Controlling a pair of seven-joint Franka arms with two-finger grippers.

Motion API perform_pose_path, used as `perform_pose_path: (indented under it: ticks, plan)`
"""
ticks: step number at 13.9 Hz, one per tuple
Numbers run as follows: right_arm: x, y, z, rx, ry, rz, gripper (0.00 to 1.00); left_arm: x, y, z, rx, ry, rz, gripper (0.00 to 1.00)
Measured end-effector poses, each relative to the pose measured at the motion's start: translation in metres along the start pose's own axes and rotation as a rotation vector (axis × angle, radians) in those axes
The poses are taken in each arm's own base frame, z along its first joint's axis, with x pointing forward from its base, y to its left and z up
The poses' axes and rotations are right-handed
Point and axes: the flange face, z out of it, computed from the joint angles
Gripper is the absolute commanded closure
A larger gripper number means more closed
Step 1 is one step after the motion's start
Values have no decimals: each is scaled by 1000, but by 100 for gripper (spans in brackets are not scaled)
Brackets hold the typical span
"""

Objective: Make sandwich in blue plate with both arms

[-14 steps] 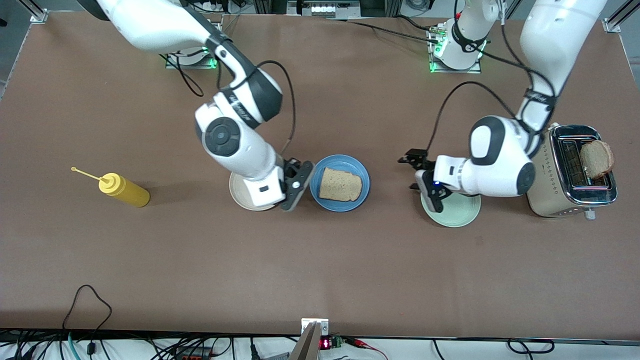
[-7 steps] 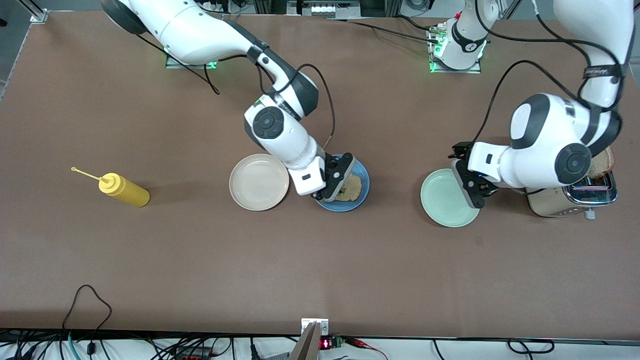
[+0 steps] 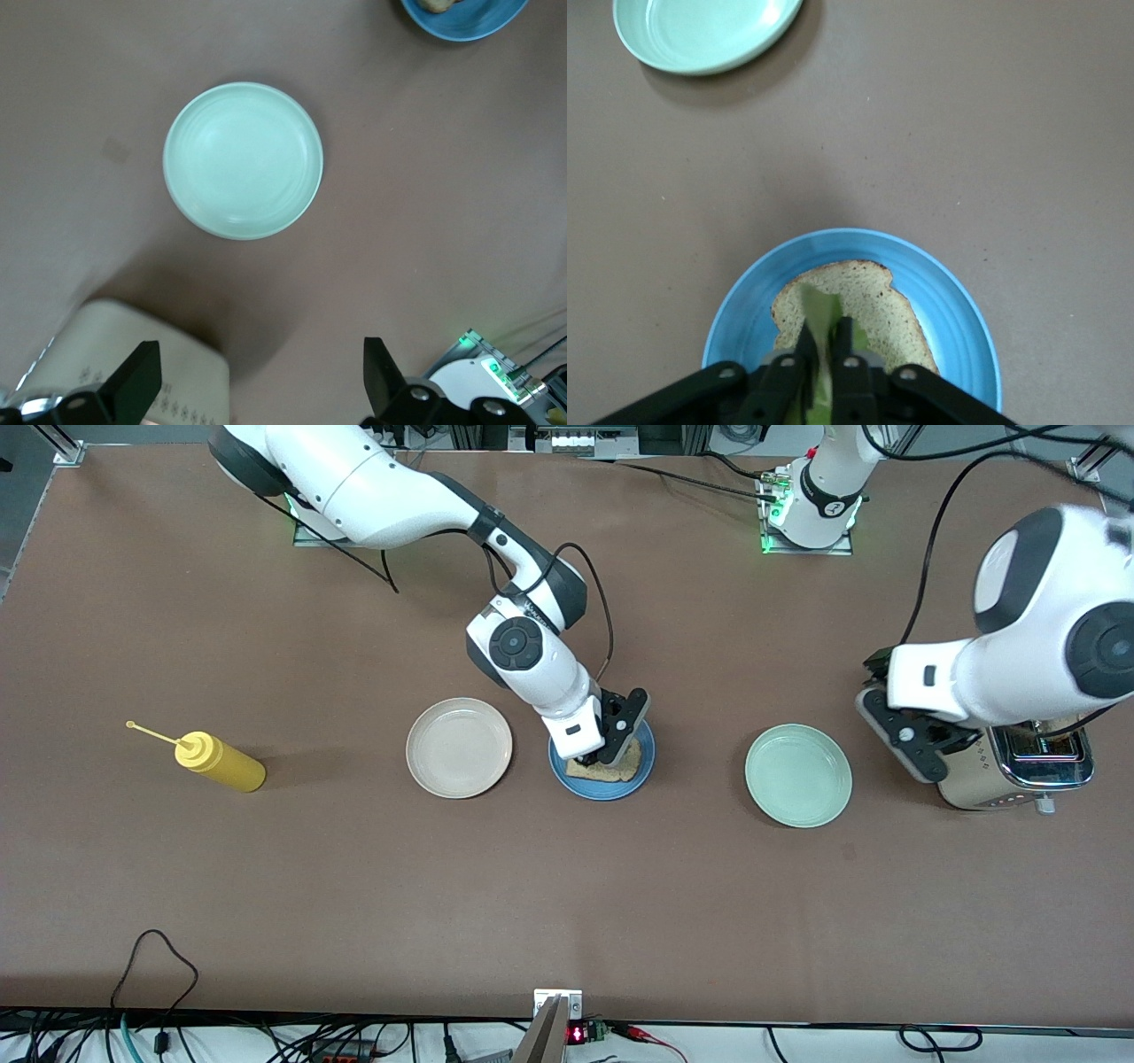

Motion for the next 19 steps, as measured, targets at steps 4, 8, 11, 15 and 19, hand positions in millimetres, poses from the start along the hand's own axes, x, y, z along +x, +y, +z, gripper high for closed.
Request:
perform_pose_path:
  ticks: [4,8,11,15,19]
  plan:
    - [2,2,-2,-42,-4,-5,0,-22,-13,-33,32,45,-266,0]
    - [12,25,-42,-115,15,41,0,-42,-35,-34,16,69,-574,0]
    - [4,72,-94,-192,-33,85,0,-51,-34,-53,-50,173,-647,0]
    - [-26,155,-210,-271,-70,210,0,-73,-7,-68,-53,219,-777,0]
    - [-97,228,-312,-238,-167,294,0,-79,28,-69,-15,225,-809,0]
